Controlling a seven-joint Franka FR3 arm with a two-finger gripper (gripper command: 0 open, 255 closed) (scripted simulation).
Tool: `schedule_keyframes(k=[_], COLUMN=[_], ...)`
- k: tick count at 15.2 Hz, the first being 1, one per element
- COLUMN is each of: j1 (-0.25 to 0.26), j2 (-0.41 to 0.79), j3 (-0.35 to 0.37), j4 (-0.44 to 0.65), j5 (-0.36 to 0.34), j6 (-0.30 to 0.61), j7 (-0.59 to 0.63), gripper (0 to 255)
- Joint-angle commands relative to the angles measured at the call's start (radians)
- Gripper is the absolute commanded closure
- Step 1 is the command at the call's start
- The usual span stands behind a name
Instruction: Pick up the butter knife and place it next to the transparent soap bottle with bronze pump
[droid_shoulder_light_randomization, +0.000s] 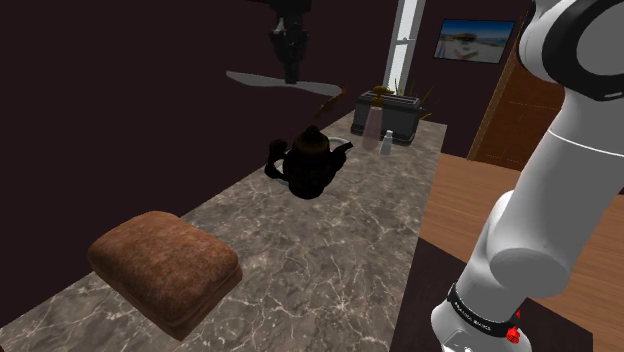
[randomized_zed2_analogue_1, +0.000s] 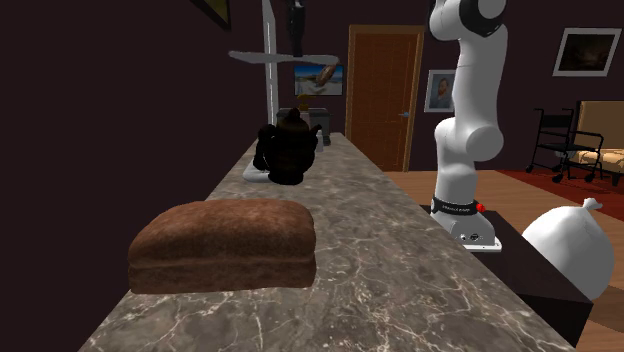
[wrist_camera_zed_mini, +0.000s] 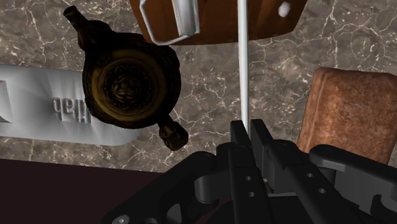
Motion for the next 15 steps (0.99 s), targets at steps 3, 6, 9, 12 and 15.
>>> schedule_keyframes(k=[3,6,9,12,15], j1=[-0.048,-0.081,-0.112,-0.143,-0.174], j2=[-0.069,-0.101,-0.123,-0.134,-0.134], j3=[-0.056,-0.101,-0.146,-0.192,-0.237], j4=[-0.076,-0.112,-0.137,-0.149,-0.150], j5=[0.003,-0.003,-0.012,-0.023,-0.035], j6=[0.007,0.011,0.014,0.016,0.017], j7=[-0.106,-0.185,-0.264,-0.343,-0.421], gripper=[255,255,255,255,255])
